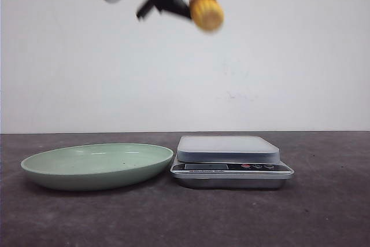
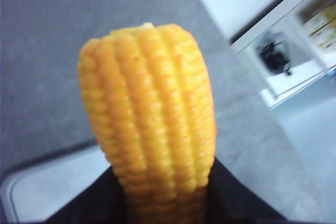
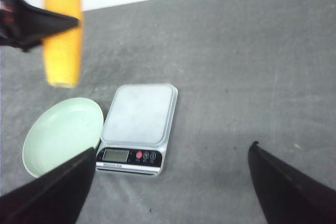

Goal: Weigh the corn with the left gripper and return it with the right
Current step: 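Lift the corn with the left gripper and carry it over the scale, then lower the corn onto the scale platform, open the left gripper, withdraw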

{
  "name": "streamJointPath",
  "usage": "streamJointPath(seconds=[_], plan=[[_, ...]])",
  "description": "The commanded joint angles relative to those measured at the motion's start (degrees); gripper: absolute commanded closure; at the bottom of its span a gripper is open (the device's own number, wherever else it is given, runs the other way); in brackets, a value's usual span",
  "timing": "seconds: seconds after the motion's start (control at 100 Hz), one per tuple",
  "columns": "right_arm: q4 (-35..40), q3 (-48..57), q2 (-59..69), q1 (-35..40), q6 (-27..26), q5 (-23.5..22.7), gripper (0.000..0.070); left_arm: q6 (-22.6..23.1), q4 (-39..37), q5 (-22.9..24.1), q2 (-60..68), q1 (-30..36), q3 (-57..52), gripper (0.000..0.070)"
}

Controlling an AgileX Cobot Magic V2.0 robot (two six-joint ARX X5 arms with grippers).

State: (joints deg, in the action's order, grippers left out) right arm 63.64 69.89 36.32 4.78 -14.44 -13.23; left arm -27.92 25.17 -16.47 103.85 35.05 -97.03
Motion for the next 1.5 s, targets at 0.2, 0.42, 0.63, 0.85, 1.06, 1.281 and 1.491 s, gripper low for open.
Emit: streamJointPath(seconds=[0.2, 0.42, 0.63, 0.85, 1.06, 1.281, 1.491], plan=[[1.25, 0.55, 0.26, -0.04, -0.59, 0.24, 0.0115, -0.66, 4.26, -0.22, 9.07, 0.81, -1.03, 0.0689], [3.65, 0.57, 0.26, -0.04, -0.59, 0.26, 0.0115, -0.66, 6.19, -0.2, 13.27, 0.81, -1.03, 0.0689], [4.22, 0.55, 0.26, -0.04, -1.27, 0.63, 0.0115, -0.66, 6.91, -0.24, 15.28, 1.49, -1.03, 0.0689], [4.11, 0.55, 0.26, -0.04, -2.73, 1.77, 0.0115, -0.17, 6.73, -0.42, 16.68, 2.51, -1.03, 0.0689], [4.17, 0.55, 0.26, -0.04, -3.5, 1.73, 0.0115, -0.61, 7.43, -0.44, 16.94, 3.65, -1.03, 0.0689], [4.59, 0.55, 0.24, -0.04, -3.67, 1.7, 0.0115, -1.7, 8.68, -0.24, 17.03, 3.72, -1.03, 0.0552], [4.61, 0.55, 0.24, -0.04, -3.82, 1.7, 0.0115, -1.68, 9.55, -0.26, 17.03, 3.69, -1.03, 0.0252]])
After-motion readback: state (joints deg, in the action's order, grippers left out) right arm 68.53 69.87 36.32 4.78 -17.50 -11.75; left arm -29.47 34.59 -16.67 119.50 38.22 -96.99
